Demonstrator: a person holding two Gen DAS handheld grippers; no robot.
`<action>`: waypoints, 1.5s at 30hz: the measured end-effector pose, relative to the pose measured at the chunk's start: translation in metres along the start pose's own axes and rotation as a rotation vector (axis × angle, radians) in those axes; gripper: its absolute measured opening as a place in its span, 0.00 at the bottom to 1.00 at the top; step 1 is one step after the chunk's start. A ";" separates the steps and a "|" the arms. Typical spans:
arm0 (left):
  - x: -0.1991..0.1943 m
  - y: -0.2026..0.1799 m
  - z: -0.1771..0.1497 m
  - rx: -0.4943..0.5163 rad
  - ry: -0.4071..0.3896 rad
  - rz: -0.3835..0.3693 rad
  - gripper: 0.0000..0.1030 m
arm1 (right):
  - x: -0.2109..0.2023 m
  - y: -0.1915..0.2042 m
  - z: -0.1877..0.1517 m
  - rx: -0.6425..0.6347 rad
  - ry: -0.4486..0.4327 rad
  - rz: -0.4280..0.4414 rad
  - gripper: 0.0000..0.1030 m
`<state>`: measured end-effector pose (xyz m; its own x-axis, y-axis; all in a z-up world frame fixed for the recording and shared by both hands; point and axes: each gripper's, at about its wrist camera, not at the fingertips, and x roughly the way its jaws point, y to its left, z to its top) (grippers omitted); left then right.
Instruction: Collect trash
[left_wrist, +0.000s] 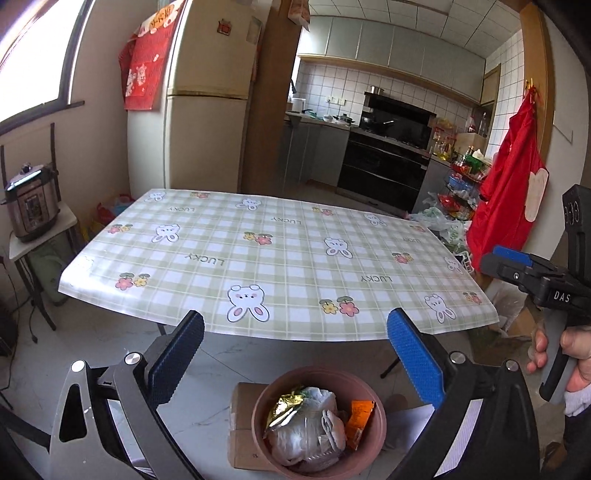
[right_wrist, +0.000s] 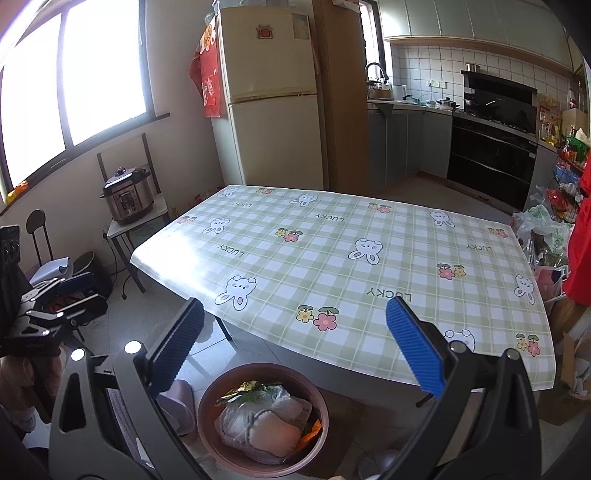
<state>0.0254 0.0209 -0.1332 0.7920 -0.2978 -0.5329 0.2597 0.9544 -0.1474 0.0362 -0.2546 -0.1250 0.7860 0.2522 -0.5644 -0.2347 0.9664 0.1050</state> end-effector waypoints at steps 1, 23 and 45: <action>-0.004 0.000 0.004 0.004 -0.013 0.013 0.94 | -0.001 0.002 0.002 -0.005 -0.001 -0.007 0.94; -0.082 -0.020 0.052 0.123 -0.180 0.162 0.94 | -0.065 0.029 0.031 -0.047 -0.103 -0.063 0.94; -0.089 -0.020 0.057 0.114 -0.196 0.194 0.94 | -0.069 0.030 0.036 -0.050 -0.113 -0.074 0.94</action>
<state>-0.0189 0.0268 -0.0353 0.9216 -0.1192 -0.3694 0.1447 0.9886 0.0422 -0.0045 -0.2409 -0.0535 0.8607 0.1874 -0.4734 -0.1999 0.9795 0.0243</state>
